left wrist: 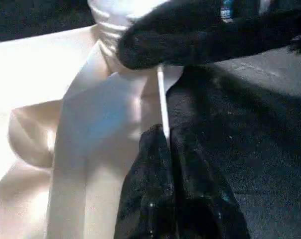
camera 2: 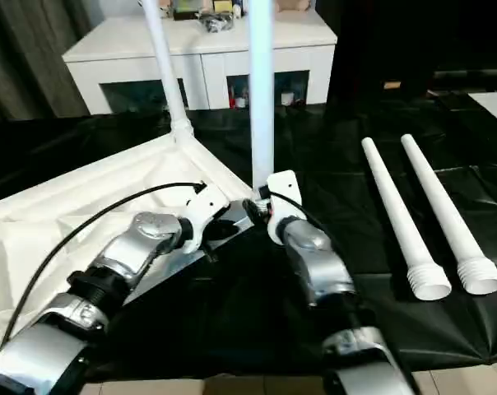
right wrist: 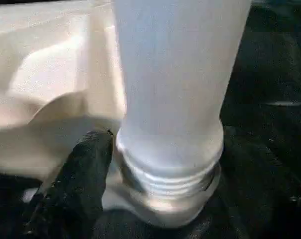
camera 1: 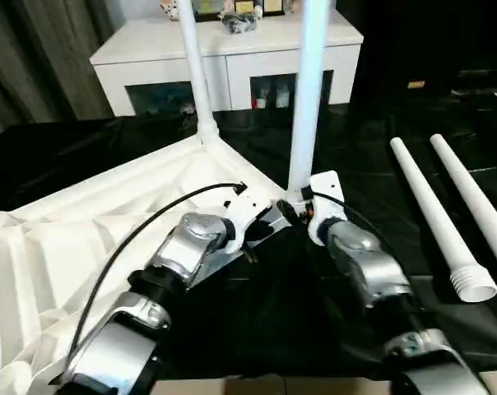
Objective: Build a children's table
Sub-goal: Rotate leg to tighten
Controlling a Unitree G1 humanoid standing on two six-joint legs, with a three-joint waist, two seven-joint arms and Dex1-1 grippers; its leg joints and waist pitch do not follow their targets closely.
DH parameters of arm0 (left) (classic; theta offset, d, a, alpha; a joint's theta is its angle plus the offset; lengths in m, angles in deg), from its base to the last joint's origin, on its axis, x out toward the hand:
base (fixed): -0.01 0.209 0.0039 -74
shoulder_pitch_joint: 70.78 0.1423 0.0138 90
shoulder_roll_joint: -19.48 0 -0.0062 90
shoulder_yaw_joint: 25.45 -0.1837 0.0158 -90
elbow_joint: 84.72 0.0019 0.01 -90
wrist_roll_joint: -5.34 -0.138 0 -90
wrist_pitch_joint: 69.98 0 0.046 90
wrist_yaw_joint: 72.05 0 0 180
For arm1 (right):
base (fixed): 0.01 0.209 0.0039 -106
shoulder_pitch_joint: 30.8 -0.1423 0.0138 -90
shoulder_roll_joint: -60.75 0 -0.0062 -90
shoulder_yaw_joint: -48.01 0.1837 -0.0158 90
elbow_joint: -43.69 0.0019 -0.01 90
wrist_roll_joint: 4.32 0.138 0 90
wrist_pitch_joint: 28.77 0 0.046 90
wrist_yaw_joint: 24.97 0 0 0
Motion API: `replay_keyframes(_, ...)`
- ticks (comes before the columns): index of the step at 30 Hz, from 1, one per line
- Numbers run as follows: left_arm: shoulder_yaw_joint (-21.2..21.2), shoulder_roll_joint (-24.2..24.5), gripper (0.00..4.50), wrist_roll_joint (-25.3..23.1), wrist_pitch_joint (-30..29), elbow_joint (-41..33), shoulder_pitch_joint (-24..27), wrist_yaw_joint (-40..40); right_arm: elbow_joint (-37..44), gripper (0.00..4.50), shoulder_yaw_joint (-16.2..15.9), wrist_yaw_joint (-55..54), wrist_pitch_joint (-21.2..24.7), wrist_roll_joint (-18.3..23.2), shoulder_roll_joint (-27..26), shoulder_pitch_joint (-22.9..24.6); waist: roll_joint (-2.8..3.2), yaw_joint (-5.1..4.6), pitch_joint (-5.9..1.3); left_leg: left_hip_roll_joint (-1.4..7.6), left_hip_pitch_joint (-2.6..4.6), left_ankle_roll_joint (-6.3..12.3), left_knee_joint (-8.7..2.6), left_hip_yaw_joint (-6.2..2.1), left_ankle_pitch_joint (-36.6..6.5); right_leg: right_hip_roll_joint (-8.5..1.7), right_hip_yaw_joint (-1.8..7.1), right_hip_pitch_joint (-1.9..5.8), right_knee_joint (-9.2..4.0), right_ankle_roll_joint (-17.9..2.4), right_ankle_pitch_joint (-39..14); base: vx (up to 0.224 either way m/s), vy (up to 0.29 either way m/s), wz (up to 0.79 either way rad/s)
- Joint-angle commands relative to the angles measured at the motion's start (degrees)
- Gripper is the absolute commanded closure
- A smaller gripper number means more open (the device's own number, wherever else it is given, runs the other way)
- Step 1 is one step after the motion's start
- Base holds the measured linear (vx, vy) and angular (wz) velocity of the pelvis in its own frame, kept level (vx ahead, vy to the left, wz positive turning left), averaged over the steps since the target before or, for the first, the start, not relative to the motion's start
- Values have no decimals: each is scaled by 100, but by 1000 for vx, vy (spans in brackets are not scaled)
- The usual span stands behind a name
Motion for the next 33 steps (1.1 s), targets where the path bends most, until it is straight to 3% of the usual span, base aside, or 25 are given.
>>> replay_keyframes(1,-315,269,450,-214,47,-23,238,461,350,70,-293,748,-60,61,246,142,-80,36,-295,383,81,130,-522,-252,-2210,-403,218,152,-427,-1154,-1607,0,0,0)
replay_keyframes(4,-469,671,450,-46,263,-533,541,1319,1029,70,-664,2141,-331,149,1091,568,-88,94,-318,413,75,310,-493,-240,-1893,-403,218,185,-404,-1201,-1341,20,-6,1)
replay_keyframes(6,-511,857,450,82,358,-822,683,1736,1316,70,-824,2728,-483,181,1464,772,-74,155,-352,441,53,536,-455,-222,-1380,-393,219,210,-313,-1378,-651,65,-15,1)
replay_keyframes(9,-560,1103,450,309,451,-1228,854,2295,1562,70,-737,3182,-350,426,1680,893,-61,223,-376,443,69,732,-406,-198,-956,-366,188,212,-224,-1614,-45,42,-6,-1)
replay_keyframes(12,-617,1344,450,297,438,-1438,928,2555,1736,70,-627,3517,-273,668,1792,929,-45,284,-387,466,105,810,-388,-176,-798,-352,190,188,-193,-1666,104,0,0,0)
replay_keyframes(13,-617,1344,450,297,438,-1438,928,2555,1736,70,-627,3517,-273,668,1792,929,-45,284,-387,466,105,810,-388,-176,-798,-352,190,188,-193,-1666,104,0,0,0)
replay_keyframes(15,-593,1437,450,337,399,-1586,998,2710,1855,70,-592,3700,-291,841,1818,942,-56,355,-362,478,137,641,-423,-168,-1081,-362,205,169,-233,-1608,-334,0,0,0)
replay_keyframes(19,-581,1465,450,365,386,-1646,1026,2789,1984,70,-594,3919,-219,955,1832,978,-53,372,-348,477,142,451,-457,-175,-1268,-352,210,169,-245,-1521,-629,0,0,0)
replay_keyframes(21,-578,1465,450,367,384,-1655,1029,2799,2017,70,-605,3973,-196,973,1844,990,-64,366,-340,466,145,338,-469,-173,-1394,-360,221,167,-262,-1495,-745,0,0,0)
replay_keyframes(22,-582,1473,450,372,340,-1703,1033,2797,1987,70,-666,4021,-178,912,1875,994,-98,368,-343,462,141,315,-469,-173,-1392,-364,224,174,-261,-1492,-757,0,0,0)
replay_keyframes(28,-583,1492,450,382,258,-1801,1053,2786,1787,70,-814,4109,-216,716,1976,937,-84,388,-372,449,123,476,-416,-172,-975,-368,215,185,-222,-1519,-432,0,0,0)
replay_keyframes(32,-584,1497,450,390,240,-1830,1065,2781,1731,86,-812,4108,-224,686,1979,905,-90,394,-369,446,119,535,-407,-168,-957,-366,210,190,-226,-1530,-457,0,0,0)
replay_keyframes(33,-581,1499,450,391,234,-1841,1069,2777,1699,86,-782,4082,-198,707,1949,874,-66,391,-371,447,127,521,-405,-169,-983,-363,209,185,-234,-1524,-490,0,0,0)
